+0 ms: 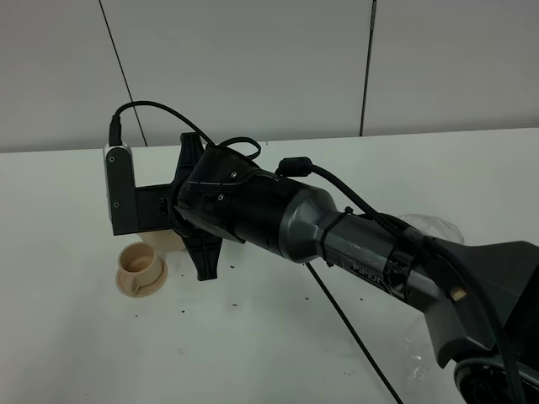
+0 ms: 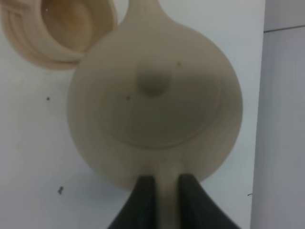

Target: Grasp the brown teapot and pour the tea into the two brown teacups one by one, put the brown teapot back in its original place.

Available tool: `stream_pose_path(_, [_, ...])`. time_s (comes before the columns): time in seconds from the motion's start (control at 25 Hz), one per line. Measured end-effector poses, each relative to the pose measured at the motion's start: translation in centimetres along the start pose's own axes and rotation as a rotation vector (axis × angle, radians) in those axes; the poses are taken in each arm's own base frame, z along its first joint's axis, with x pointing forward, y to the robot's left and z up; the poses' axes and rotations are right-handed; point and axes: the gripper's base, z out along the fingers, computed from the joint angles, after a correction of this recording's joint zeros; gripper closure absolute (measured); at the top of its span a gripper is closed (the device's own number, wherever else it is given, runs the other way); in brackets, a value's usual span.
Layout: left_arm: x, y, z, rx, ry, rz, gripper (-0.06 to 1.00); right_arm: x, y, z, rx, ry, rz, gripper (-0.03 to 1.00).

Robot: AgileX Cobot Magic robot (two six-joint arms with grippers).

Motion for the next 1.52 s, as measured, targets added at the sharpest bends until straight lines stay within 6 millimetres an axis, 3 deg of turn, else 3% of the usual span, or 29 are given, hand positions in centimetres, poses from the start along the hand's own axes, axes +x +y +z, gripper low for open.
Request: stream_pose_path(1.52, [0.0,0.0,0.0,0.0,0.0,0.0,0.68,-0.77,0.65,-0.47,0.022,0.07,-0.077,0.87])
